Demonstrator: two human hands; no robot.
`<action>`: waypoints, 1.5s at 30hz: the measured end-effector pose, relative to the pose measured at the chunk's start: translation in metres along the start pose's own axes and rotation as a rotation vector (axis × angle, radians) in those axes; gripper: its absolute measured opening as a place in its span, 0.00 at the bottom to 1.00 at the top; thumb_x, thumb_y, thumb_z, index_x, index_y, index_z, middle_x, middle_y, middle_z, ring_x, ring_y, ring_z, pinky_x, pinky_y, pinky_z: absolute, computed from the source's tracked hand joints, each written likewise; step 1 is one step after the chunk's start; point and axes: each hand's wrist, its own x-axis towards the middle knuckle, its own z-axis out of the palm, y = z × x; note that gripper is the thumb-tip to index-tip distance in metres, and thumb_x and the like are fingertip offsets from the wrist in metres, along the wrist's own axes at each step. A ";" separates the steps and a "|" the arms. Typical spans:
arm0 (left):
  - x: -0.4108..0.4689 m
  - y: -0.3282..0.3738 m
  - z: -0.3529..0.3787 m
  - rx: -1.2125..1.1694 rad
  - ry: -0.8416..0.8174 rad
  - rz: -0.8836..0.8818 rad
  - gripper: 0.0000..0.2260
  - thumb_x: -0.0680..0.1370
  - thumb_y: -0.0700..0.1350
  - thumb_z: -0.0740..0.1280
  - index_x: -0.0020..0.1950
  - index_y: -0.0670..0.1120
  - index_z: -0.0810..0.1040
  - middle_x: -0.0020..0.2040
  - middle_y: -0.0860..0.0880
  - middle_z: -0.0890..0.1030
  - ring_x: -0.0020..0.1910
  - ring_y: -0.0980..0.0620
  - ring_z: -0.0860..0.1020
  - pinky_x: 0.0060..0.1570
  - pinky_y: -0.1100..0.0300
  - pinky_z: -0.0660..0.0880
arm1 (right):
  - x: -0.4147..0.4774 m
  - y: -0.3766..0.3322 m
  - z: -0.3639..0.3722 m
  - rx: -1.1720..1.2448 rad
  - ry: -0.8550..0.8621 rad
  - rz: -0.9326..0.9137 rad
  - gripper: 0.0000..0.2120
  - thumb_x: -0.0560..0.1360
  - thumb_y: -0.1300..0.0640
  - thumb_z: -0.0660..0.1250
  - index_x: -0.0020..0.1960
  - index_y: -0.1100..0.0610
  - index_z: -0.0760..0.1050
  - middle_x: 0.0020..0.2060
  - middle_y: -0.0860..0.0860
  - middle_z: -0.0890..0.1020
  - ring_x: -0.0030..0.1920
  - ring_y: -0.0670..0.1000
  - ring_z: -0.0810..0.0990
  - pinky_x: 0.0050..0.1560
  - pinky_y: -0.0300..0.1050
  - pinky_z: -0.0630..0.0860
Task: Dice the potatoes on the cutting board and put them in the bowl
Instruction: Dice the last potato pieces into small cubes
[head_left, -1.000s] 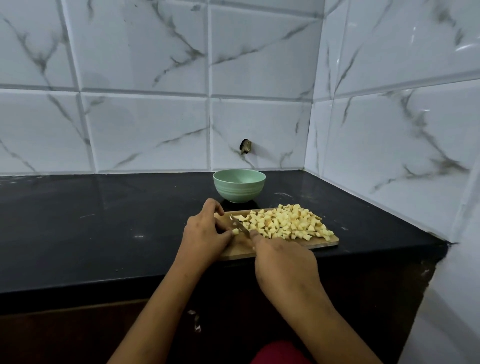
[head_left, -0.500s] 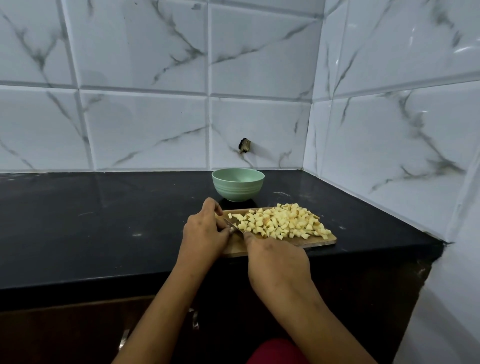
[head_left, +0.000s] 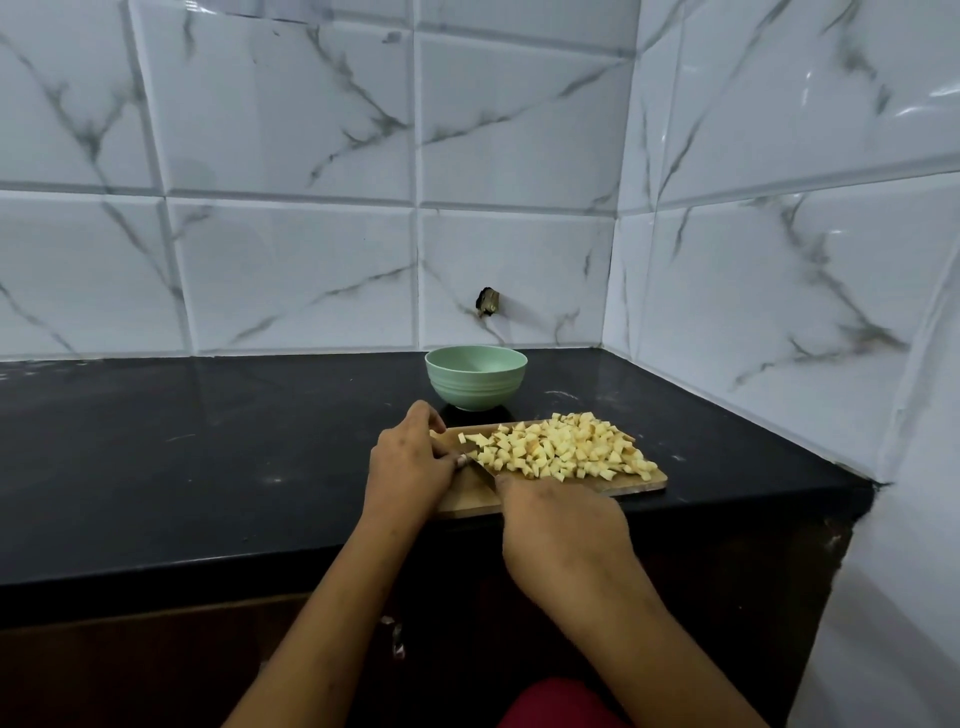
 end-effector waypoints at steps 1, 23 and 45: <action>-0.001 0.000 -0.001 -0.008 -0.002 0.006 0.14 0.72 0.46 0.73 0.51 0.50 0.71 0.46 0.52 0.83 0.48 0.55 0.73 0.44 0.62 0.65 | 0.000 0.003 -0.003 0.024 0.005 0.007 0.18 0.80 0.59 0.58 0.69 0.50 0.68 0.49 0.50 0.78 0.45 0.50 0.76 0.37 0.43 0.67; -0.009 -0.004 0.000 -0.122 0.059 0.031 0.13 0.71 0.40 0.73 0.47 0.49 0.70 0.40 0.53 0.83 0.45 0.58 0.71 0.44 0.63 0.64 | 0.004 -0.012 0.002 0.030 -0.002 0.042 0.22 0.80 0.60 0.57 0.73 0.49 0.63 0.57 0.52 0.78 0.54 0.54 0.78 0.42 0.47 0.69; -0.008 -0.004 0.001 -0.023 0.009 0.037 0.11 0.74 0.43 0.70 0.52 0.49 0.71 0.47 0.50 0.82 0.46 0.52 0.74 0.43 0.59 0.68 | -0.008 0.004 -0.002 0.248 -0.087 0.127 0.15 0.81 0.54 0.55 0.66 0.46 0.71 0.52 0.50 0.79 0.49 0.50 0.78 0.46 0.47 0.75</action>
